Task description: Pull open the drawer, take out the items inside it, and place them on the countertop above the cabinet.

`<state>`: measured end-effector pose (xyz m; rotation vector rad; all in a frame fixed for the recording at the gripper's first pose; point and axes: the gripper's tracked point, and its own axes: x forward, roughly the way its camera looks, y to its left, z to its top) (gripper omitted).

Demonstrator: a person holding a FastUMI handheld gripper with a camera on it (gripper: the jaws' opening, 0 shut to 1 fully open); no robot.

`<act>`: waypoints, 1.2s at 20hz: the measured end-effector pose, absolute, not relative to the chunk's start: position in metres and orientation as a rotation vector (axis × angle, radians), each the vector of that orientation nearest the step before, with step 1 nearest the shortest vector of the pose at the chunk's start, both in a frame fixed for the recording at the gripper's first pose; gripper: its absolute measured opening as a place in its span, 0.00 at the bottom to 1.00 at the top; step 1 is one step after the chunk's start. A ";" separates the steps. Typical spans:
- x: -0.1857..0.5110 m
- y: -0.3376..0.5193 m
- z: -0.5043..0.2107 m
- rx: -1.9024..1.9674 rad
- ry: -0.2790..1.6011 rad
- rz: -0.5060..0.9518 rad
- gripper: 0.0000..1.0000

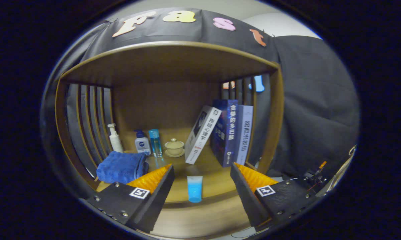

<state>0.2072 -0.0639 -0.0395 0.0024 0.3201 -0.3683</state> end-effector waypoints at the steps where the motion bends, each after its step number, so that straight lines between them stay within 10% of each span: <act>1: 0.199 -0.066 -0.034 0.002 0.306 -0.384 1.00; 24: 0.049 -0.061 -0.117 0.088 0.292 -0.517 1.00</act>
